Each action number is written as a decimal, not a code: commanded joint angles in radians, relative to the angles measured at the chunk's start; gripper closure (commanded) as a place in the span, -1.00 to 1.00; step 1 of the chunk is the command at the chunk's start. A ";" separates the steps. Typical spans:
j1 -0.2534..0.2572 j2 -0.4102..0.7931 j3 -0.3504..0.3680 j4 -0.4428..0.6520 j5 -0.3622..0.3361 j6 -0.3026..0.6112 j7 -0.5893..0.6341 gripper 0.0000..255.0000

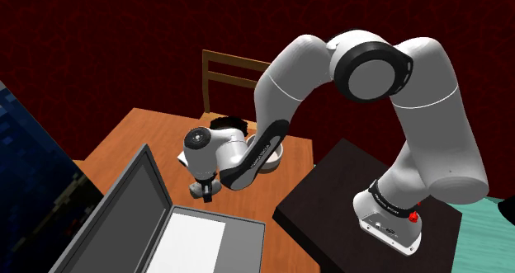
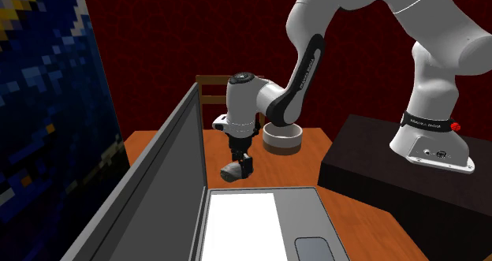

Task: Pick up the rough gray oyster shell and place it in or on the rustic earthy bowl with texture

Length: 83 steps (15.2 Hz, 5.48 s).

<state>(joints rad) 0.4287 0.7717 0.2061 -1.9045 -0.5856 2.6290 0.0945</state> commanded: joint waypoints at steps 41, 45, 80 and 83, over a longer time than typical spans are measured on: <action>-0.081 -0.248 0.107 -0.076 0.119 -0.168 -0.106 1.00; -0.093 -0.289 0.124 -0.080 0.144 -0.203 -0.128 1.00; -0.429 -0.188 0.021 0.032 0.196 -0.136 -0.602 1.00; -0.421 -0.157 0.010 0.037 0.183 -0.111 -0.591 1.00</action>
<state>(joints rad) 0.0035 0.5980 0.2207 -1.8775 -0.3981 2.5109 -0.5001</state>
